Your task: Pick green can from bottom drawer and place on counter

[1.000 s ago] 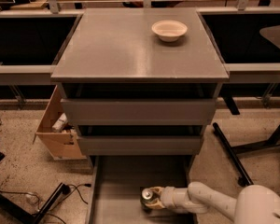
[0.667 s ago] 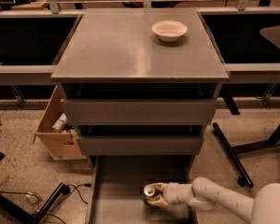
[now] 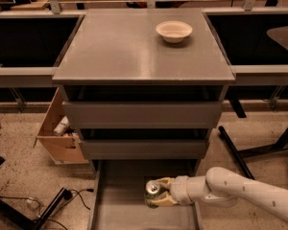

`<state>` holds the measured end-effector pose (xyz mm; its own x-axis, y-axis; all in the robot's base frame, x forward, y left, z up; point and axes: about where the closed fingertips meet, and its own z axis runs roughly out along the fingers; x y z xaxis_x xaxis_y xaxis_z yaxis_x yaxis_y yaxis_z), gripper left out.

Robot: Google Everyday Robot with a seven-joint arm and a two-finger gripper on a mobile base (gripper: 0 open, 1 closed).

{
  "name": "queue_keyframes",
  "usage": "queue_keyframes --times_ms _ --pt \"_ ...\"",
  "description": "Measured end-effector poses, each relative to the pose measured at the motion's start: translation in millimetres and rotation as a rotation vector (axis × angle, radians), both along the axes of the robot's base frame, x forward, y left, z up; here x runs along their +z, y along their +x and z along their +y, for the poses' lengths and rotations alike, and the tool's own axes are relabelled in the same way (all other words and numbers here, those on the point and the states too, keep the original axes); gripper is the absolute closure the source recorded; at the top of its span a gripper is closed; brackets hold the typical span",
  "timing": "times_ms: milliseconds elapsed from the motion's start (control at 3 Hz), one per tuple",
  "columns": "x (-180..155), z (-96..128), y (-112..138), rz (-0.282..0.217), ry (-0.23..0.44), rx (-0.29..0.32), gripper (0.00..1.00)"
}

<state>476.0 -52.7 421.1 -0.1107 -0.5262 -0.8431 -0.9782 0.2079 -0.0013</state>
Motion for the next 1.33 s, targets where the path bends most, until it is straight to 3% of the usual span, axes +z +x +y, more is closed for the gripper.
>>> queue_keyframes --times_ms 333,667,1000,1333 --pt "76.4 1.2 -0.8 -0.008 -0.021 -0.048 1.0" --pt "187.5 -18.7 32.1 -0.038 -0.056 -0.205 1.0" --pt "264.2 -39.0 59.7 -0.079 -0.088 -0.316 1.0" --pt "300.5 -45.0 73.3 -0.07 -0.16 -0.311 1.0"
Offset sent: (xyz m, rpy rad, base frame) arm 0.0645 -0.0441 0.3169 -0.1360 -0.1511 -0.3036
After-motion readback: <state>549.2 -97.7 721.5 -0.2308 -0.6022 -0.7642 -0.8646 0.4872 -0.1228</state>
